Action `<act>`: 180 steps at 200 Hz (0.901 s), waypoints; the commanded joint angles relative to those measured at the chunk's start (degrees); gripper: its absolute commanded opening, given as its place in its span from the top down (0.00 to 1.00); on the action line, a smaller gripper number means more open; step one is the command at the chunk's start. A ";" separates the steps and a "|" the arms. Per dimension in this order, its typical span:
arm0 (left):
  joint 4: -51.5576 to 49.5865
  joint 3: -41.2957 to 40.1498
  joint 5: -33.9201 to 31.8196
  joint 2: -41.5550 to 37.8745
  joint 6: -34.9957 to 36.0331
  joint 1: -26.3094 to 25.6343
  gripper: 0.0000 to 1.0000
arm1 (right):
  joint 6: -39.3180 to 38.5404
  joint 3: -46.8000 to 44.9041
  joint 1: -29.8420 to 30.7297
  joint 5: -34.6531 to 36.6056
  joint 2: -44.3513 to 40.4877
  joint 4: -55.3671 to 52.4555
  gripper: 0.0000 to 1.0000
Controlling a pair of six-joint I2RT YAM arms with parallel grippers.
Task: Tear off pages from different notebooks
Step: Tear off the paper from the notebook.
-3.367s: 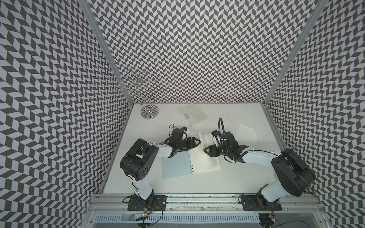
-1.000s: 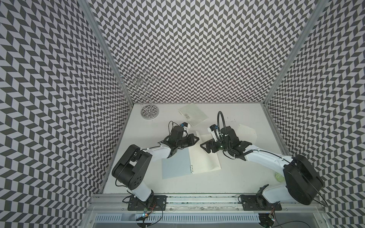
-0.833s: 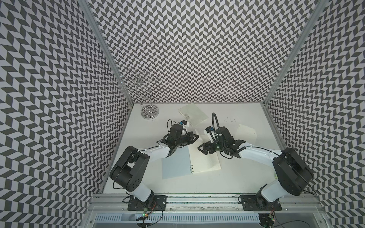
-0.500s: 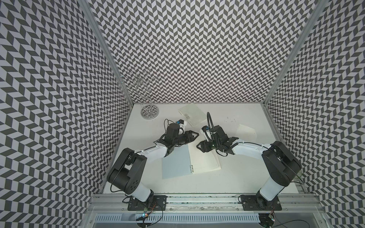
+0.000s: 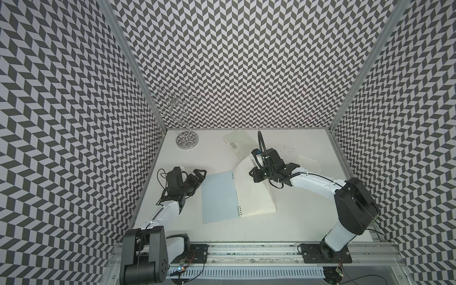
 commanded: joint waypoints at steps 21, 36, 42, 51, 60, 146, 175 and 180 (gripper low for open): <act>5.21 -2.57 6.85 1.05 -0.24 0.73 0.01 | -2.27 3.02 0.37 -3.19 -6.81 0.79 0.99; 8.35 -3.56 9.09 1.80 -0.53 0.72 0.01 | -2.42 3.23 0.37 -3.89 -7.77 1.06 0.99; 9.34 -3.68 9.74 2.24 -0.43 0.72 0.01 | -2.76 3.26 0.37 -4.69 -8.19 1.27 0.98; 10.70 -3.59 10.91 3.57 0.16 0.72 0.01 | -2.88 2.83 0.37 -5.89 -8.89 1.91 0.98; 10.30 -2.62 11.64 5.65 1.15 0.72 0.01 | -2.98 2.37 0.37 -6.29 -9.75 2.76 0.98; -13.31 -6.79 8.87 -25.01 -11.60 -3.71 0.01 | -0.99 0.10 0.32 -3.52 -10.03 7.71 0.96; -4.64 -13.75 11.71 -26.13 -22.23 -12.67 0.01 | -0.64 1.60 0.30 -4.07 -8.25 7.65 0.96; -2.47 -14.29 11.11 -25.65 -24.17 -15.20 0.01 | -0.63 1.95 0.30 -4.21 -8.04 7.35 0.96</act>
